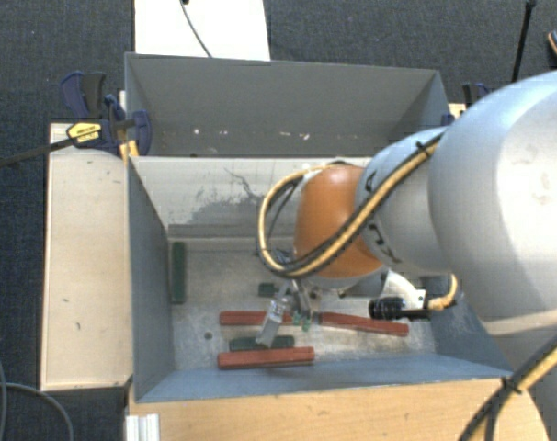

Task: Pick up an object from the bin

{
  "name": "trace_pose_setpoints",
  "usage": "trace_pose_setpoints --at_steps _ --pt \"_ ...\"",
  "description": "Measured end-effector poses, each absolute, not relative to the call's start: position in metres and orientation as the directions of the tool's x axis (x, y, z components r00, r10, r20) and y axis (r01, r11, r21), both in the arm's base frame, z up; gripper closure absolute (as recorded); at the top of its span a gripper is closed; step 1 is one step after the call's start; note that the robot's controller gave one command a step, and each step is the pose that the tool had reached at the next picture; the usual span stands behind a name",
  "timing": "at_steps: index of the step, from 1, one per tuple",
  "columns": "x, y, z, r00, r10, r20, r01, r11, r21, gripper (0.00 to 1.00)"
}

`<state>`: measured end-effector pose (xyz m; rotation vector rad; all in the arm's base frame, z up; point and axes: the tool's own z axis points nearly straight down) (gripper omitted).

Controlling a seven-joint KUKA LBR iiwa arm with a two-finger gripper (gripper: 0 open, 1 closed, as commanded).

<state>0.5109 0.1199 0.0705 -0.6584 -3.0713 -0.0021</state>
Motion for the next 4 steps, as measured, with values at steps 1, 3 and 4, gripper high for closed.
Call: trace_pose_setpoints --at_steps 1,3,4 --pt "0.541 0.104 0.071 -0.857 0.515 -0.004 0.515 0.857 0.002 0.0" --pt "0.543 0.105 0.147 -0.858 0.513 -0.006 0.513 0.858 0.006 1.0" --pt "0.544 0.105 0.187 -0.861 0.508 -0.005 0.508 0.861 0.004 1.0"
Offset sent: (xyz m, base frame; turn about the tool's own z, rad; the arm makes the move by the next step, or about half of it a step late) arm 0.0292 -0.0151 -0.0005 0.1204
